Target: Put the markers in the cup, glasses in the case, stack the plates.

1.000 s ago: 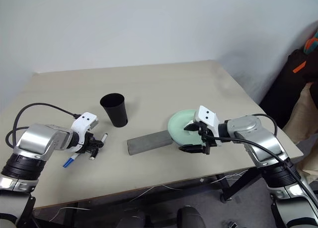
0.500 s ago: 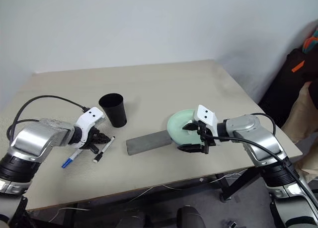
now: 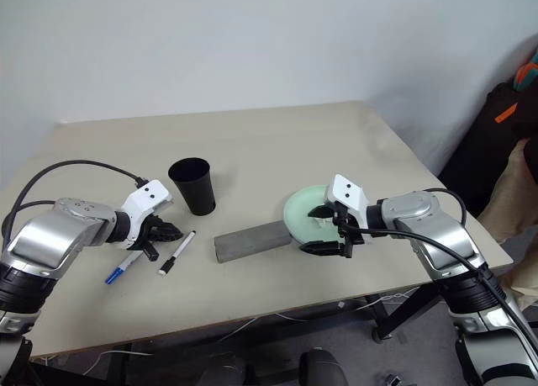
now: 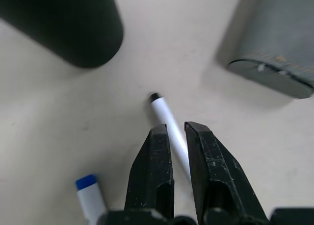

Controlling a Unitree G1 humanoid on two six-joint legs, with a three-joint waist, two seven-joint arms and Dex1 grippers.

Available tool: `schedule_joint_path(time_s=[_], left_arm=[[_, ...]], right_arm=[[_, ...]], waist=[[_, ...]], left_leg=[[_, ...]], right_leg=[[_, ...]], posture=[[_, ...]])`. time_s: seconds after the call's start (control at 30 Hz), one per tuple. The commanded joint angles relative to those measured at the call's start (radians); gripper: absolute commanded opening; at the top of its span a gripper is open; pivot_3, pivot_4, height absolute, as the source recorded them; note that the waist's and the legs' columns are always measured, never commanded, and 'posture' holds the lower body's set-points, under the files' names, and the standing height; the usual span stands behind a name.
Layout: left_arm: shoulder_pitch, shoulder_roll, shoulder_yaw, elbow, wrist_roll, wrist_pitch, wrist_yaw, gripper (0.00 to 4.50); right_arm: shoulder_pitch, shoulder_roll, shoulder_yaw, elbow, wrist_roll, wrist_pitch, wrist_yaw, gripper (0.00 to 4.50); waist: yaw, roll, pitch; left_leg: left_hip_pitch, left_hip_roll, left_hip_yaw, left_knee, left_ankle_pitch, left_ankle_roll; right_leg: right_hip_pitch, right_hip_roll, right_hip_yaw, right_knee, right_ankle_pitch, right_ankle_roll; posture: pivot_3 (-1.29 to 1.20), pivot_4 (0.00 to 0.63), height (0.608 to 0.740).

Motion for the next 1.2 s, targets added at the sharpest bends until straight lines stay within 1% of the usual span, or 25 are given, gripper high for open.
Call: schedule_joint_path(time_s=[0.03, 0.2, 0.27, 0.3, 0.43, 0.67, 0.9, 0.93, 1.0, 1.2], left_arm=[[-0.007, -0.013, 0.041, -0.012, -0.018, 0.026, 0.003, 1.40], [-0.018, -0.029, 0.101, 0.028, -0.062, 0.066, -0.004, 3.03], [-0.036, -0.036, 0.113, 0.057, -0.072, 0.091, -0.001, 3.77], [-0.042, -0.032, 0.108, 0.066, -0.071, 0.093, -0.004, 4.01], [-0.056, -0.030, 0.083, 0.083, -0.069, 0.110, -0.007, 4.01], [-0.060, -0.071, 0.030, 0.095, -0.058, 0.186, 0.029, 4.01], [-0.064, -0.071, -0.011, 0.116, -0.037, 0.219, 0.067, 4.01], [-0.065, -0.068, -0.019, 0.120, -0.030, 0.219, 0.071, 3.64], [-0.067, -0.061, -0.033, 0.123, -0.025, 0.222, 0.073, 3.09], [-0.071, -0.058, -0.062, 0.132, -0.014, 0.236, 0.078, 0.95]], right_arm=[[-0.007, -0.009, -0.011, -0.025, -0.001, 0.000, -0.001, 4.50], [0.005, -0.006, -0.015, -0.030, -0.005, -0.007, -0.013, 4.50], [0.012, -0.005, -0.017, -0.037, -0.003, -0.006, -0.018, 4.50], [0.017, -0.005, -0.019, -0.040, -0.003, -0.007, -0.020, 4.50], [0.031, -0.006, -0.021, -0.039, -0.006, -0.017, -0.025, 4.50], [0.034, -0.008, -0.024, -0.033, -0.006, -0.026, -0.028, 4.50], [0.042, -0.010, -0.028, -0.032, -0.010, -0.033, -0.024, 4.50], [0.043, -0.011, -0.028, -0.031, -0.010, -0.034, -0.022, 4.50], [0.046, -0.012, -0.028, -0.030, -0.011, -0.038, -0.020, 4.50], [0.049, -0.016, -0.031, -0.024, -0.012, -0.048, -0.014, 4.50]], waist=[[0.000, 0.000, 0.000], [-0.001, 0.000, 0.000], [-0.001, 0.000, 0.000], [-0.001, 0.000, 0.000], [0.000, 0.000, 0.000], [0.000, 0.000, 0.000], [-0.001, 0.000, 0.000], [-0.001, 0.000, 0.000], [-0.001, 0.000, 0.000], [-0.001, 0.000, 0.000]], left_leg=[[0.000, 0.000, 0.000, 0.000, 0.000, 0.000], [0.000, 0.000, 0.000, 0.000, 0.000, 0.000], [0.000, 0.000, 0.000, 0.000, 0.000, 0.000], [0.000, 0.000, 0.000, 0.000, 0.000, 0.000], [0.000, 0.000, 0.000, 0.000, 0.000, 0.000], [0.000, 0.000, 0.000, 0.000, 0.000, 0.000], [0.000, 0.000, 0.000, 0.000, 0.000, 0.000], [0.000, 0.000, 0.000, 0.000, 0.000, 0.000], [0.001, 0.000, 0.000, 0.000, 0.000, 0.000], [0.001, 0.000, 0.000, 0.000, 0.000, 0.000]], right_leg=[[0.000, 0.000, 0.000, 0.000, 0.000, 0.000], [0.000, 0.000, 0.000, 0.000, 0.000, 0.000], [0.000, 0.000, 0.000, 0.000, 0.000, 0.000], [0.000, 0.000, 0.000, 0.000, 0.000, 0.000], [0.000, 0.000, 0.000, 0.000, 0.000, 0.000], [0.000, 0.000, 0.000, 0.000, 0.000, 0.000], [0.000, 0.000, 0.000, 0.000, 0.000, 0.000], [0.000, 0.000, 0.000, 0.000, 0.000, 0.000], [0.001, 0.000, 0.000, 0.000, 0.000, 0.000], [0.001, 0.000, 0.000, 0.000, 0.000, 0.000]], posture=[[0.00, 0.000, 0.740], [0.00, 0.000, 0.740], [0.00, 0.000, 0.740], [0.00, 0.000, 0.740], [0.00, 0.000, 0.740], [0.00, 0.000, 0.740], [0.00, 0.000, 0.740], [0.00, 0.000, 0.740], [0.00, 0.000, 0.740], [0.00, 0.000, 0.740]])
